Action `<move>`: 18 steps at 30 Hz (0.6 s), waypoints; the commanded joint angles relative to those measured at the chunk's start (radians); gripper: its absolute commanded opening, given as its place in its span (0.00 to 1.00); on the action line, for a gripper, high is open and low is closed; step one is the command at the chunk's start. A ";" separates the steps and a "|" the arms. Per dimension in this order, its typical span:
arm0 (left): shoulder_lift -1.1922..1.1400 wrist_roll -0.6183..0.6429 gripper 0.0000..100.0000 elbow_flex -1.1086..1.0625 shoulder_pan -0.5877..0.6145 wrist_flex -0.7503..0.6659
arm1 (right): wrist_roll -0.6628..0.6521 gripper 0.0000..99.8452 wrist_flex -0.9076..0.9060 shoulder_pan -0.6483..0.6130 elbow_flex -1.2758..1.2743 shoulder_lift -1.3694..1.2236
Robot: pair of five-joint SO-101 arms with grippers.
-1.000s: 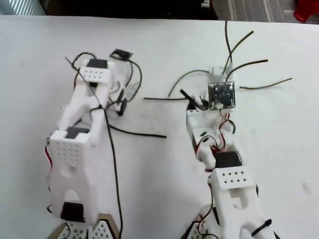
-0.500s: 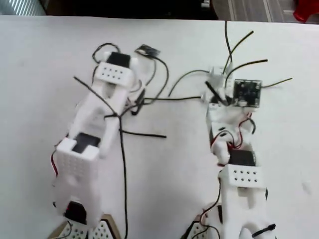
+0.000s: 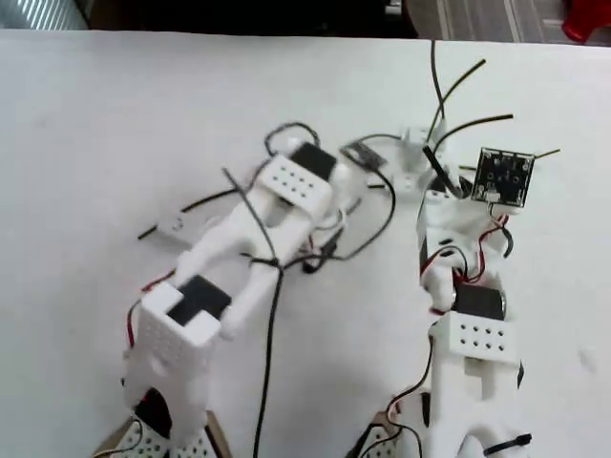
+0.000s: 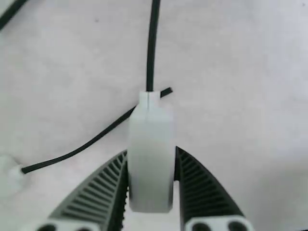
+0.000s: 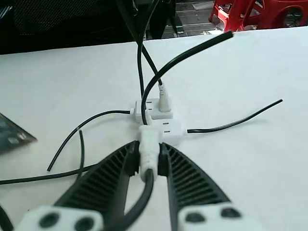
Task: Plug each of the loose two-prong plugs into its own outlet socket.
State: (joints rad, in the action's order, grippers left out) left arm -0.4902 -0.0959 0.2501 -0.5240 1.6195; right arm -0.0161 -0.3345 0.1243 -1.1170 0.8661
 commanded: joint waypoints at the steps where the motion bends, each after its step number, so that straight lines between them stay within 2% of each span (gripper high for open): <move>1: 0.071 0.015 0.02 -0.092 -0.076 -0.098 | -0.006 0.02 0.036 0.031 0.054 0.025; 6: 0.071 0.015 0.03 -0.187 -0.151 -0.163 | -0.006 0.02 0.084 0.058 0.054 -0.022; 8: 0.071 0.015 0.08 -0.199 -0.153 -0.167 | -0.006 0.02 0.111 0.053 0.055 -0.071; 12: 0.073 0.017 0.22 -0.181 -0.134 -0.123 | -0.006 0.02 0.143 0.056 0.084 -0.159; 18: 0.073 0.008 0.22 -0.037 -0.125 0.014 | -0.006 0.02 0.143 0.050 0.094 -0.179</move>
State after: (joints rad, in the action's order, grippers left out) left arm -0.4887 -0.0867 0.1227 -0.6575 1.5704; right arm -0.0161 -0.2148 0.1688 -1.0771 0.6851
